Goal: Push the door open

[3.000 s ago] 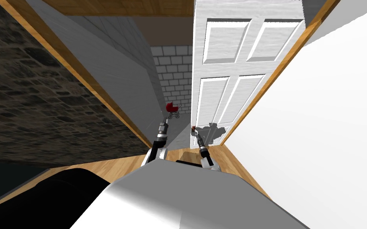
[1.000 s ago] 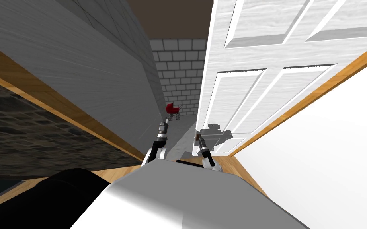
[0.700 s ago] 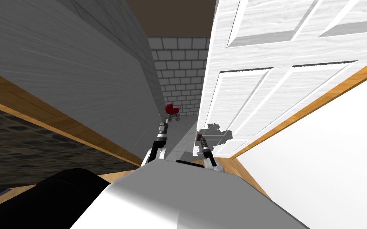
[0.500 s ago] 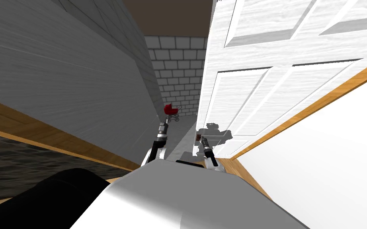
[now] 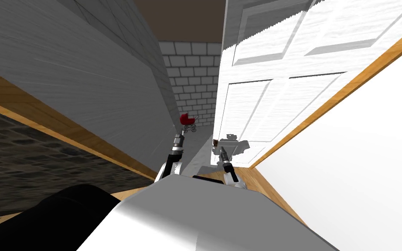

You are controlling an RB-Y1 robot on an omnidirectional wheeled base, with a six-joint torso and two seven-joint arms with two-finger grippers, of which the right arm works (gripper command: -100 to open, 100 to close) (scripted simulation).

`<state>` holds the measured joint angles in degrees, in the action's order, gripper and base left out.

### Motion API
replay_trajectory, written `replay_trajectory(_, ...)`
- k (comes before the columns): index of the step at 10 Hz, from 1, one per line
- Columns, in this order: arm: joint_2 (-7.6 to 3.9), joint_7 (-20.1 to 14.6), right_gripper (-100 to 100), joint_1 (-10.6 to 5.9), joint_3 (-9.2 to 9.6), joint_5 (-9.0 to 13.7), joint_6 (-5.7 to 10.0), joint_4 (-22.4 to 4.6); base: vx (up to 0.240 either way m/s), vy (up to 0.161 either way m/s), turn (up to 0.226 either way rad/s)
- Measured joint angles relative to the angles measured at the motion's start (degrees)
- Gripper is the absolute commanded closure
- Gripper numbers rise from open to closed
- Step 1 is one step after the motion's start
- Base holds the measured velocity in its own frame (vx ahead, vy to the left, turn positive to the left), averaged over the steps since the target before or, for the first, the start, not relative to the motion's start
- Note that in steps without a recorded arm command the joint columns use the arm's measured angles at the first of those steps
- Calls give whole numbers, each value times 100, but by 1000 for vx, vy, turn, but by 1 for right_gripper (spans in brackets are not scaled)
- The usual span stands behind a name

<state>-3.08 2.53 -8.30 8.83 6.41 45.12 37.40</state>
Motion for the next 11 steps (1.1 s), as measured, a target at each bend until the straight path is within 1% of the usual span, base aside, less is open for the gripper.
replay_trajectory(2, 81, -17, -100, 14, 17, 7, -26, 34, -188, 58, -28)
replay_trajectory(3, 137, -28, -100, -27, 18, 14, 9, -46, -83, 19, -5)
replay_trajectory(4, 144, -30, -100, -30, 18, 15, 20, -58, 103, 24, 29)
replay_trajectory(5, 109, -26, -100, -56, 4, 23, 32, -96, 167, 34, 26)
replay_trajectory(8, 38, -19, -100, -40, -15, 32, 75, -102, 196, 19, 21)
replay_trajectory(11, 25, -2, -100, -35, -44, 46, 98, -100, 208, 19, 26)
